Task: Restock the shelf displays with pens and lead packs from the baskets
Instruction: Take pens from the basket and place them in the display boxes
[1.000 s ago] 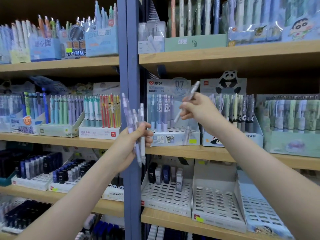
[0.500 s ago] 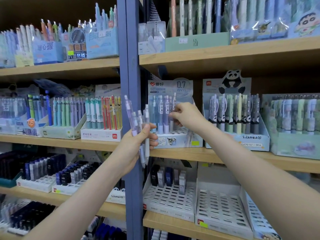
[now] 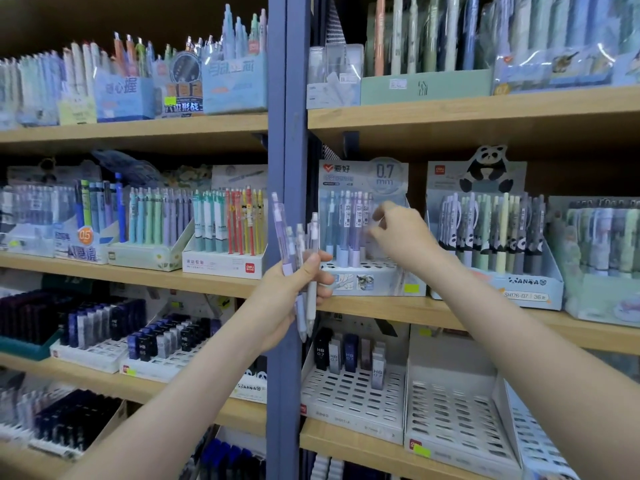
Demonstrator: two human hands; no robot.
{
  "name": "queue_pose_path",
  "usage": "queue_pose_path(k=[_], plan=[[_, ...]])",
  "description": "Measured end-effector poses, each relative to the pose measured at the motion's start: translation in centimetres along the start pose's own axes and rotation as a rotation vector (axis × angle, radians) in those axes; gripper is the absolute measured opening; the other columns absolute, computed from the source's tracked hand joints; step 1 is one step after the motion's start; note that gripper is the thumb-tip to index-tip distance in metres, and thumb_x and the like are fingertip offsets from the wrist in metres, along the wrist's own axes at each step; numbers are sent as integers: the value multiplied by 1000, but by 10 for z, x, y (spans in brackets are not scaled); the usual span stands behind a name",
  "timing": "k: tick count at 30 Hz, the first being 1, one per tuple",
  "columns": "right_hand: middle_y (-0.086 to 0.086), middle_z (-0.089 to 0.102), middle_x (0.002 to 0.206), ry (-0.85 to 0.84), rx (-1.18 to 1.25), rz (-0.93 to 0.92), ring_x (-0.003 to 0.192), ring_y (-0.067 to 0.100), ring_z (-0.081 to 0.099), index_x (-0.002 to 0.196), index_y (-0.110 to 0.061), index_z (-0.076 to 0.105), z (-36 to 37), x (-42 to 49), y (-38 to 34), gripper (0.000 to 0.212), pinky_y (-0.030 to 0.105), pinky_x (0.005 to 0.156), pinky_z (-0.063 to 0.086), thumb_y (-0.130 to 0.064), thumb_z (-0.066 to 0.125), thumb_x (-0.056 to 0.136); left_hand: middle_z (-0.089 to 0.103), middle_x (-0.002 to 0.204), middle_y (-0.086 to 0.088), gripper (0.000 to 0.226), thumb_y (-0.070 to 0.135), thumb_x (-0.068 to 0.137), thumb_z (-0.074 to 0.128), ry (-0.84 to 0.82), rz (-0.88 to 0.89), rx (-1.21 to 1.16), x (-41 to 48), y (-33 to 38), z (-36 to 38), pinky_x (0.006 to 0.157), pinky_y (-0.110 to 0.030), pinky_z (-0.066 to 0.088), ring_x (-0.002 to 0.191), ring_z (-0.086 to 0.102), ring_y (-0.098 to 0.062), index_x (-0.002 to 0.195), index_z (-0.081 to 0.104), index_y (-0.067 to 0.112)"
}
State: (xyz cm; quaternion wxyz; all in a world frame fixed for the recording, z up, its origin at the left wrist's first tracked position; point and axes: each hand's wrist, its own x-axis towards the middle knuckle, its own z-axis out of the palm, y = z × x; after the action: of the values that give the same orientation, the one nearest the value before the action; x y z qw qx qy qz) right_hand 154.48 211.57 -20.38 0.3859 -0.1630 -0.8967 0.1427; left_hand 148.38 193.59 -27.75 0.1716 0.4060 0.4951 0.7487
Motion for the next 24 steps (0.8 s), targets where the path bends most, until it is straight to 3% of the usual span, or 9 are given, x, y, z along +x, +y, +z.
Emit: queue_pose_path(k=[2, 4, 7, 10, 13, 17, 24], plan=[[-5, 59, 88, 129, 158, -80, 85, 14, 57, 105, -16, 56, -6, -22, -12, 18, 28, 70, 45, -31, 55, 94, 65, 70, 0, 29, 32, 83, 55, -25, -9, -9, -1, 1, 0, 63, -20, 54, 62, 61, -11, 102, 64, 12], [-7, 61, 86, -33, 323, -114, 82, 6, 56, 99, -18, 60, -10, -45, -27, 19, 20, 67, 42, -36, 59, 92, 66, 69, 0, 30, 31, 80, 56, -57, -22, -1, -2, 2, 3, 60, -19, 53, 60, 61, -10, 101, 65, 11], [-1, 63, 81, -295, 391, -92, 78, 13, 56, 85, -12, 65, -5, -62, -36, 22, 30, 75, 45, -34, 62, 90, 68, 68, -1, 25, 26, 81, 57, -106, -39, 20, -3, 3, 11, 58, -20, 53, 57, 61, -9, 95, 64, 7], [-2, 62, 71, -242, 598, -55, 67, 8, 58, 83, -4, 63, -11, -60, -32, 21, 25, 67, 47, -23, 59, 93, 73, 79, -7, 28, 25, 79, 58, -127, -28, 5, -3, 6, 16, 63, -22, 57, 65, 68, -13, 98, 64, 6], [5, 64, 79, -12, 821, 22, 70, 11, 63, 92, -7, 59, -24, -48, -23, 14, 22, 65, 54, -17, 51, 97, 74, 93, -12, 30, 27, 82, 59, -50, -7, 0, -1, 9, 12, 69, -25, 59, 79, 73, -20, 103, 65, 7], [4, 64, 79, 224, 711, 22, 74, 15, 64, 91, -15, 53, -30, -31, -6, 11, 29, 69, 57, -19, 47, 100, 74, 90, -10, 23, 23, 97, 50, 41, 12, 69, 1, 7, 0, 67, -26, 60, 75, 72, -20, 108, 63, 7], [6, 66, 88, 92, 445, -16, 81, 17, 64, 94, -14, 54, -9, -20, 2, 11, 43, 83, 54, -21, 46, 100, 71, 80, -11, 39, 39, 84, 55, 39, 18, 72, 2, 4, -2, 62, -28, 59, 68, 69, -22, 107, 59, 8]])
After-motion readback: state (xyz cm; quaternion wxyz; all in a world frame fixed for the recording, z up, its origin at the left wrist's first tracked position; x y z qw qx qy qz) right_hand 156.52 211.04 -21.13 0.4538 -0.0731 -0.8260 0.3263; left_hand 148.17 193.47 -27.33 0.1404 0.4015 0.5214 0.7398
